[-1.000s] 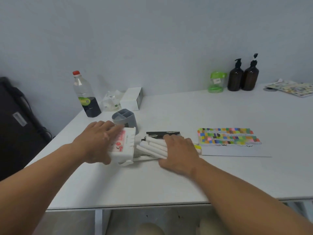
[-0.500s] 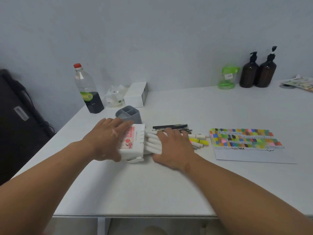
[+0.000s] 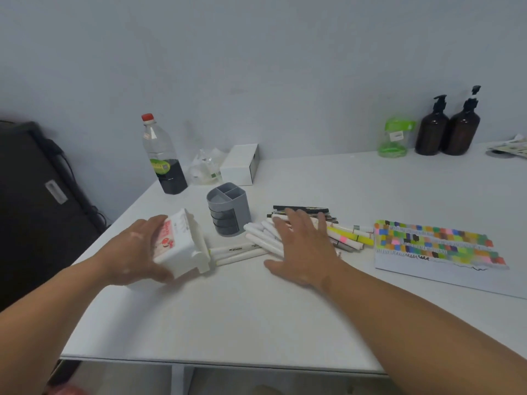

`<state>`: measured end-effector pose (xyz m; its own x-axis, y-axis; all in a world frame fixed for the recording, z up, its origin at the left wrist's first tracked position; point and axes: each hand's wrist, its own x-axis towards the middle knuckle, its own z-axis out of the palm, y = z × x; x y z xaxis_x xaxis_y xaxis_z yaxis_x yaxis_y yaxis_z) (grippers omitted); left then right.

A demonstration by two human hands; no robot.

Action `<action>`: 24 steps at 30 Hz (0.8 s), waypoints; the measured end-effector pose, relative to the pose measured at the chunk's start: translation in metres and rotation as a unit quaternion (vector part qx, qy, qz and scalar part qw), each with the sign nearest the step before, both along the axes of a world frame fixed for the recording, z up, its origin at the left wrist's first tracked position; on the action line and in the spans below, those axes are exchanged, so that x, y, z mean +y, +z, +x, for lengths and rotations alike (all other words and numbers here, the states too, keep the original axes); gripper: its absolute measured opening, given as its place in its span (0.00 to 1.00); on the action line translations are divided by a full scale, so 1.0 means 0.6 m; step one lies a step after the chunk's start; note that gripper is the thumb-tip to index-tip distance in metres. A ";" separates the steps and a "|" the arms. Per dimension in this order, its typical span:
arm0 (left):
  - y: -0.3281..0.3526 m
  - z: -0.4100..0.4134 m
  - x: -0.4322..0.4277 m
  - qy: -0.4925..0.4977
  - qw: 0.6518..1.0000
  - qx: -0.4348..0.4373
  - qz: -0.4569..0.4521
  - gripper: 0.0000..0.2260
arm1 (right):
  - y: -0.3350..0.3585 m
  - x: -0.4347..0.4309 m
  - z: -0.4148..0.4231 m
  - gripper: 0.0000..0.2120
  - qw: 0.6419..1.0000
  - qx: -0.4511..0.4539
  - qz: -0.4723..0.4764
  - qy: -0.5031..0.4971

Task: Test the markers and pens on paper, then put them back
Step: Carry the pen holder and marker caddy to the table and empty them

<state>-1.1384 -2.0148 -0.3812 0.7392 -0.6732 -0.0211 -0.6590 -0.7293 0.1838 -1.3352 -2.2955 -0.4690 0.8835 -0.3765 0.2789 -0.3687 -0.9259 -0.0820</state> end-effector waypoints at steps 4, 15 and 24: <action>-0.019 -0.023 -0.017 -0.026 1.000 0.000 0.000 0.60 | -0.013 0.041 0.009 0.35 0.994 0.002 -0.031 0.105; -0.020 -0.035 -0.021 -0.023 0.996 0.045 -0.076 0.56 | -0.014 0.004 0.001 0.18 0.996 -0.011 -0.040 0.081; -0.096 -0.054 -0.008 0.100 0.882 0.225 -0.402 0.52 | -0.005 0.012 -0.008 0.22 0.995 -0.020 -0.062 0.080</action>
